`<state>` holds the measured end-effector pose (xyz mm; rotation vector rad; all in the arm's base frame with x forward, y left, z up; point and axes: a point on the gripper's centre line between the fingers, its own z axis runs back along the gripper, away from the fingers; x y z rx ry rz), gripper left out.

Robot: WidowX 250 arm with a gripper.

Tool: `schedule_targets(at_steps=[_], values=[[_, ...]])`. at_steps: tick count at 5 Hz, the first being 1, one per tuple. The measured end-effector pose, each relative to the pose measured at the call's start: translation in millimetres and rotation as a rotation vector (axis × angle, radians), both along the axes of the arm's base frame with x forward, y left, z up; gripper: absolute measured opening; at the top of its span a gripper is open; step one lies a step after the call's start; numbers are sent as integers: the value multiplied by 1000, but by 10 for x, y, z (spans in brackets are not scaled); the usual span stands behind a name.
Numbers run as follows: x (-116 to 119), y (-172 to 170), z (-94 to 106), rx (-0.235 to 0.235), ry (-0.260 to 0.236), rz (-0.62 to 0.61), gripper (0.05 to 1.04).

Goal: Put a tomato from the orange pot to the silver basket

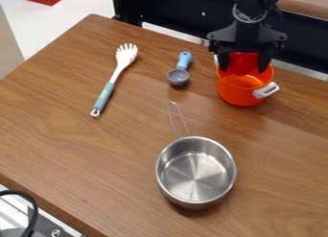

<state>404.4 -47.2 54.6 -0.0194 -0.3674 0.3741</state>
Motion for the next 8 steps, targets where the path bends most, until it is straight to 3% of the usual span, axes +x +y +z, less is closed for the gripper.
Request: schedule_targets(at_steps=[1, 3, 5, 6, 8], values=[[-129, 54, 133, -2, -39, -6, 837], [-692, 80, 190, 3, -39, -160, 837], [-1326, 57, 104, -20, 15, -386, 837], [-1607, 40, 49, -8, 16, -466, 837], [-1795, 52, -121, 21, 69, -545, 837]])
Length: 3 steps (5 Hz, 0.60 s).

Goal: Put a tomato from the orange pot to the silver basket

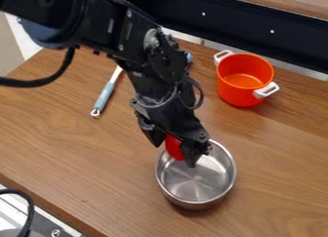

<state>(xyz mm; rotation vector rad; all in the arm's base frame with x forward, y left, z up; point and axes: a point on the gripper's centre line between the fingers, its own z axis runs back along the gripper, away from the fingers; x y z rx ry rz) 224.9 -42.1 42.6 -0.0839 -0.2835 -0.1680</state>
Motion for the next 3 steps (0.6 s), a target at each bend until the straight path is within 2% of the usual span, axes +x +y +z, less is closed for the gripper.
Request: schedule_targets(at_steps=[1, 2, 3], values=[[-30, -22, -80, 0, -1, -2, 837], [-34, -40, -105, -16, 19, 8, 837], [-1, -27, -86, -42, 17, 41, 880]])
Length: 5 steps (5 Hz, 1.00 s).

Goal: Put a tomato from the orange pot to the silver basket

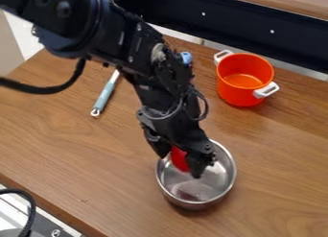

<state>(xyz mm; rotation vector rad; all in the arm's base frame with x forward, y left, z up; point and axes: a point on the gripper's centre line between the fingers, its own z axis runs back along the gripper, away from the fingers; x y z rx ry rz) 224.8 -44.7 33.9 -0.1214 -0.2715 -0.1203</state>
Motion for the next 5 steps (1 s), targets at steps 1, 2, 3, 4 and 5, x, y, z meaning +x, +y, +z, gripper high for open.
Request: schedule_targets(at_steps=[1, 2, 3, 4, 5], values=[[36, 58, 58, -14, 26, 12, 1003], [23, 117, 82, -30, 57, 30, 999], [11, 155, 116, -40, 60, 35, 999], [66, 199, 150, -40, 43, 47, 999], [88, 243, 159, -40, 33, 59, 999]])
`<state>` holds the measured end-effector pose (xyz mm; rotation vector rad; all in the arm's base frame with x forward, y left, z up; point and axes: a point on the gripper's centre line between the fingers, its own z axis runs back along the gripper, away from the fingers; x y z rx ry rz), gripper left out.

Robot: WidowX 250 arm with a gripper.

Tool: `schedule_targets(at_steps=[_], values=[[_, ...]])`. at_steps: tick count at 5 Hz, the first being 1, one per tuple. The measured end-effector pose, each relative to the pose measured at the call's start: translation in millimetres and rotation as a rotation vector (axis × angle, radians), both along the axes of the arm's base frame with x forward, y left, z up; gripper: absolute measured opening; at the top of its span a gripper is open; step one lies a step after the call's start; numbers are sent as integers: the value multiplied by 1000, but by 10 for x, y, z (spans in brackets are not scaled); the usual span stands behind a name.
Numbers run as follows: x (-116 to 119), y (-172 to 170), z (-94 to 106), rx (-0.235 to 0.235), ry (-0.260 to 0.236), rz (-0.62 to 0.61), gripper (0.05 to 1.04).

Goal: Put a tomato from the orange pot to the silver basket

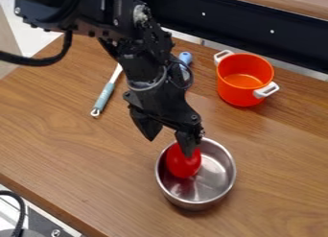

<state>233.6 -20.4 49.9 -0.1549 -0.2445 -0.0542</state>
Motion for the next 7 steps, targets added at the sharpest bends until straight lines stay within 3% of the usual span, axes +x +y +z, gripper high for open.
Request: schedule_targets(at_steps=[3, 5, 6, 7], values=[[234, 62, -13, -13, -10, 77, 999], [547, -237, 55, -36, -67, 94, 999], [745, -454, 72, -38, -49, 116, 999], [895, -610, -31, -10, -49, 124, 999]])
